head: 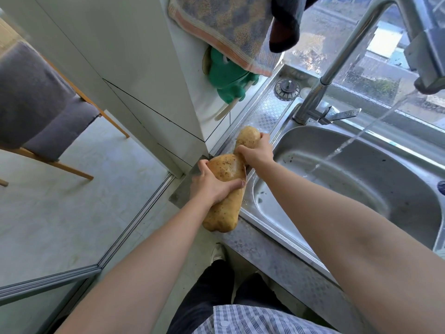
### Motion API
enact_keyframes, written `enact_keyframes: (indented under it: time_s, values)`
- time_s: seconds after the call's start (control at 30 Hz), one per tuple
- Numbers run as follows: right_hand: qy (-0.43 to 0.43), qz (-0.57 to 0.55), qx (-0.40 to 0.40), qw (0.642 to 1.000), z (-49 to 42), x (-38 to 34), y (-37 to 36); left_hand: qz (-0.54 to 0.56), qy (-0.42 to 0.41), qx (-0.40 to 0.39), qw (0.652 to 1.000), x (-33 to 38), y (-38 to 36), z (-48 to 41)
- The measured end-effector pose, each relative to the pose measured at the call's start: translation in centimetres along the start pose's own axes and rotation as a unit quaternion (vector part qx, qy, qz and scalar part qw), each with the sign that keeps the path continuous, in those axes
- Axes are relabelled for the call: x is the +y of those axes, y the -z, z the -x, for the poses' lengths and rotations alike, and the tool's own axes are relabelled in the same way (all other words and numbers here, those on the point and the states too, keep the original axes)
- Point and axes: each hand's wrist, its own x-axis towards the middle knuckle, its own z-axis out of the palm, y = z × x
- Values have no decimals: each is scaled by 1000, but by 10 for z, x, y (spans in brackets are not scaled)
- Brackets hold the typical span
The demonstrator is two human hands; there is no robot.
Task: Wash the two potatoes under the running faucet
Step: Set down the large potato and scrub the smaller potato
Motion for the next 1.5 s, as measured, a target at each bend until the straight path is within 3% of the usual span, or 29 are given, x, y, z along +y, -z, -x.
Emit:
enact_keyframes:
  time_s: [0.23, 0.47, 0.67, 0.8, 1.07, 1.5]
  values:
    - [-21, -188, 13, 982, 8, 17, 36, 73, -23, 22, 997, 10, -2, 5]
    - [-72, -373, -42, 924, 45, 50, 81, 187, -61, -33, 980, 31, -10, 17]
    - [-78, -423, -52, 901, 74, 87, 96, 108, -119, -57, 985, 33, -24, 22]
    - [-87, -440, -54, 892, 89, 101, 83, 24, -159, -17, 987, 35, -28, 22]
    - [-63, -465, -122, 875, 92, 74, 68, -40, -169, 35, 984, 60, -6, -1]
    - [-114, -552, -67, 823, 55, 34, 69, -86, -196, 50, 976, 109, -13, -49]
